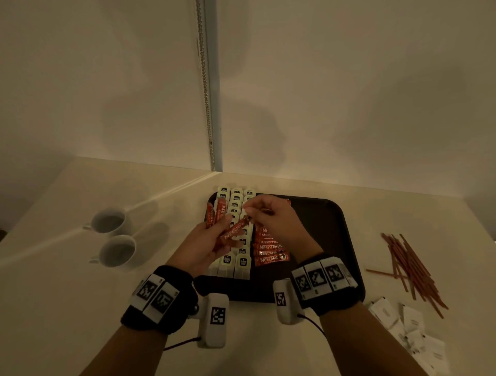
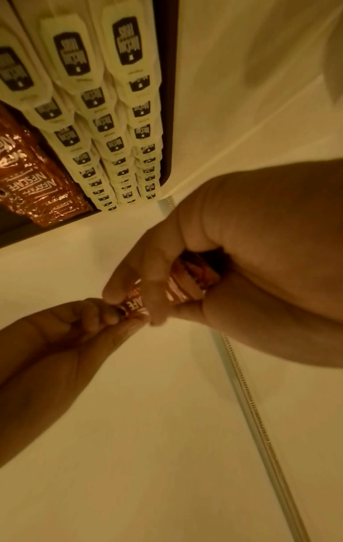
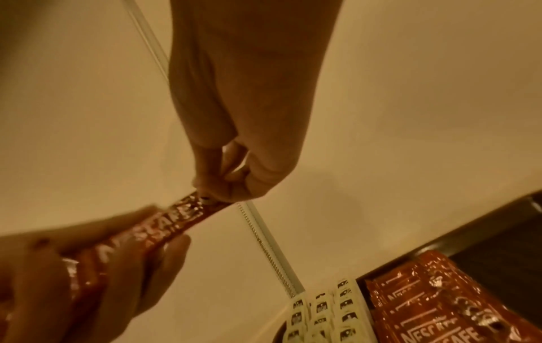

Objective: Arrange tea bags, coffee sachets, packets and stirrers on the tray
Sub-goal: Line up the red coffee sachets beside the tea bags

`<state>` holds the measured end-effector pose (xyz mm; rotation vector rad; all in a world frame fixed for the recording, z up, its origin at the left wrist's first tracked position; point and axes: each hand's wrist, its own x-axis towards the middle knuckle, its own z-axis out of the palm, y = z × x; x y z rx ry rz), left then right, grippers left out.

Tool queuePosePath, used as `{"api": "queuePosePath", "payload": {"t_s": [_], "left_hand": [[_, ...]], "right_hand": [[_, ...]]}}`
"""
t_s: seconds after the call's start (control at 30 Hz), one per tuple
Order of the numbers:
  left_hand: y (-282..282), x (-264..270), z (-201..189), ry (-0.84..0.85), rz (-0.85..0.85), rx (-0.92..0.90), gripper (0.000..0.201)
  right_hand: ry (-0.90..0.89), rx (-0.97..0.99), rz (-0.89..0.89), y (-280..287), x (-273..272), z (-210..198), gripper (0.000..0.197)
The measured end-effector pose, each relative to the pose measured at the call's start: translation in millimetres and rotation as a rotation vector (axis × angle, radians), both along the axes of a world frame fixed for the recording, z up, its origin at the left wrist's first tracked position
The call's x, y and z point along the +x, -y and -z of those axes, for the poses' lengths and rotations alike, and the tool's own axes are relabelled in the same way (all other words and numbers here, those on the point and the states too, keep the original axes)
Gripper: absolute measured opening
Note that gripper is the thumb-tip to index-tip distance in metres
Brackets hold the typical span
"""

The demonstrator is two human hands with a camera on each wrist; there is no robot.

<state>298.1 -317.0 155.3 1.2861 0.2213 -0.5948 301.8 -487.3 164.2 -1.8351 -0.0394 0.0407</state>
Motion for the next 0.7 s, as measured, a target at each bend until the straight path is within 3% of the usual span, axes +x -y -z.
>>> {"api": "queuePosePath", "payload": {"t_s": [0.1,0.27,0.47,0.7], "left_hand": [[-5,2,-3,-0.019,-0.053,-0.075,0.025],[-5,3,1,0.178,-0.055,0.034,0.015],[0,6,0,0.427,-0.087,0.307,0.013],[2,11,-11,0.566,-0.085,0.446,0.01]], "right_hand": [[-0.032,0.056,0.111,2,2,4,0.009],[-0.071,0.086,0.271,-1,-1,9,0.012],[-0.218,0.292,0.07,-2,-13,15,0.015],[-0.295,0.584,0.052,-3,-18,12,0.012]]}}
